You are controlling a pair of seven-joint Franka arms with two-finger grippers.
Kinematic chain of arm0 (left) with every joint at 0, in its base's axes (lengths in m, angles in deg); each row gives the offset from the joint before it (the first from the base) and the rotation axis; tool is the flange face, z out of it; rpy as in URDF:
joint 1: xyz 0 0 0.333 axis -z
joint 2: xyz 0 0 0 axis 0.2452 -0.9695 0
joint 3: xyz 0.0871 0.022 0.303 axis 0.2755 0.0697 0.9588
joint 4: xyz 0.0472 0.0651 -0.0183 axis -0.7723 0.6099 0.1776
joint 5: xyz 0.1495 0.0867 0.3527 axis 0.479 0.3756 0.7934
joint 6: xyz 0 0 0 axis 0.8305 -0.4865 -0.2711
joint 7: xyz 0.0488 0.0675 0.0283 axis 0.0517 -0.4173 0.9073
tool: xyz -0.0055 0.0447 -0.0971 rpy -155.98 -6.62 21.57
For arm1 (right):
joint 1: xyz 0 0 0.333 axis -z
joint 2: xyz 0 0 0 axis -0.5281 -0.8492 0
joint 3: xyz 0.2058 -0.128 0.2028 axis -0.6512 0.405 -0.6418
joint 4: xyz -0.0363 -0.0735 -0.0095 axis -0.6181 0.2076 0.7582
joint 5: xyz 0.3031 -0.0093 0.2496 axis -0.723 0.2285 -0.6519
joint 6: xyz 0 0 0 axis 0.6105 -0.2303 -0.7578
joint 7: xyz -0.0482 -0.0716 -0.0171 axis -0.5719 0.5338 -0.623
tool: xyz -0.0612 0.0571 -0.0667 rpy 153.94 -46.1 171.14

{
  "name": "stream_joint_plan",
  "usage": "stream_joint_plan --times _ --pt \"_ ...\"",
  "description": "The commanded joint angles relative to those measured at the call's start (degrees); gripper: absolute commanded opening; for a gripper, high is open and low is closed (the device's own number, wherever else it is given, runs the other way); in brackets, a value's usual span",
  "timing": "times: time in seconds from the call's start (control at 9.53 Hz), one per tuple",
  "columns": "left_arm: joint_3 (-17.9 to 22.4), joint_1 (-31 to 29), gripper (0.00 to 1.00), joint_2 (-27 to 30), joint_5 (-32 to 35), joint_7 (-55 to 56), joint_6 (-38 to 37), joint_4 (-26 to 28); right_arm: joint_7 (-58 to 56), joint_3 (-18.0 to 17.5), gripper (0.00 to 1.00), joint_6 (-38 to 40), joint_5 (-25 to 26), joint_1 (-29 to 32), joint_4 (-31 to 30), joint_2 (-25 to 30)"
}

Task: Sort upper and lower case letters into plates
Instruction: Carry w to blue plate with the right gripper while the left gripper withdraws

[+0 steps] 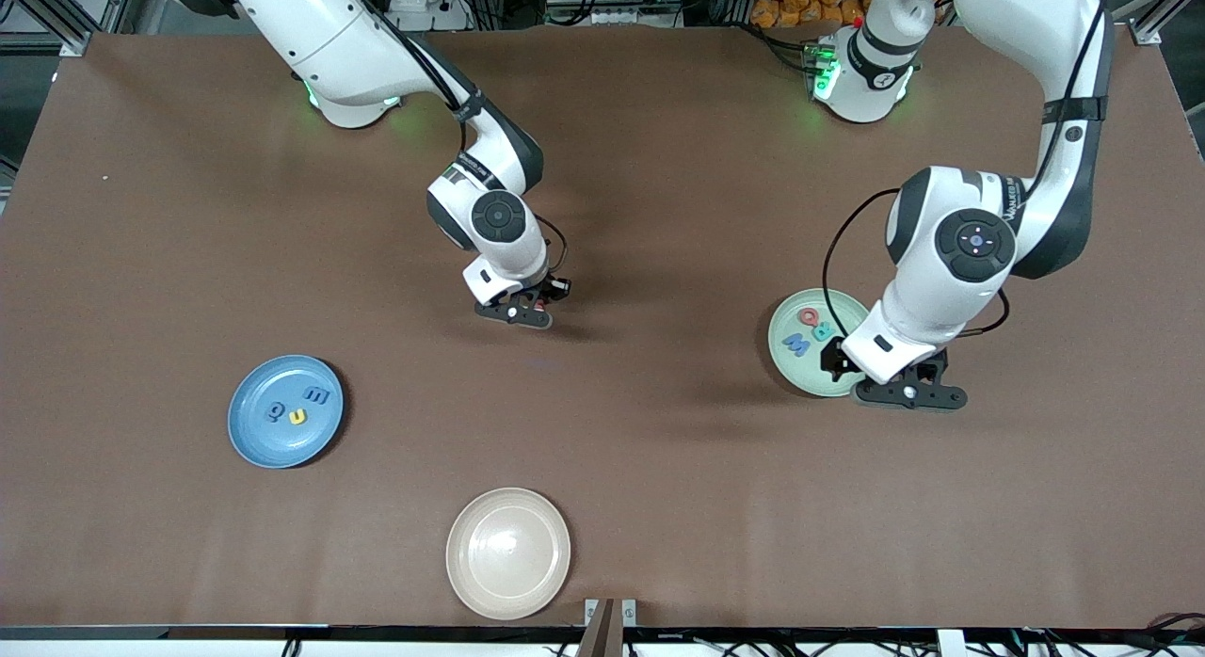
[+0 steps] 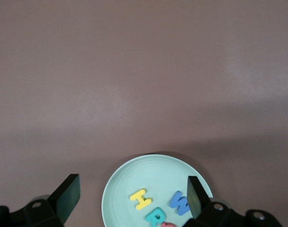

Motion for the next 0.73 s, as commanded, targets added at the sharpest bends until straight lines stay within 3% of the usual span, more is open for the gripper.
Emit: stream_joint_plan --times 0.0,0.21,0.63 --pt "-0.18 -0.10 1.00 -1.45 -1.23 2.46 -1.38 -2.03 0.08 0.46 0.00 0.94 -0.32 0.19 -0.71 2.66" --pt "-0.18 -0.36 1.00 -1.63 -1.40 2.65 -1.90 -3.51 -3.32 1.59 0.00 2.51 -0.24 2.20 1.12 5.74" --pt "-0.09 -0.98 1.00 -0.75 -1.31 2.38 -6.20 -7.82 -23.50 5.90 0.00 12.70 -0.24 12.46 9.82 6.80"
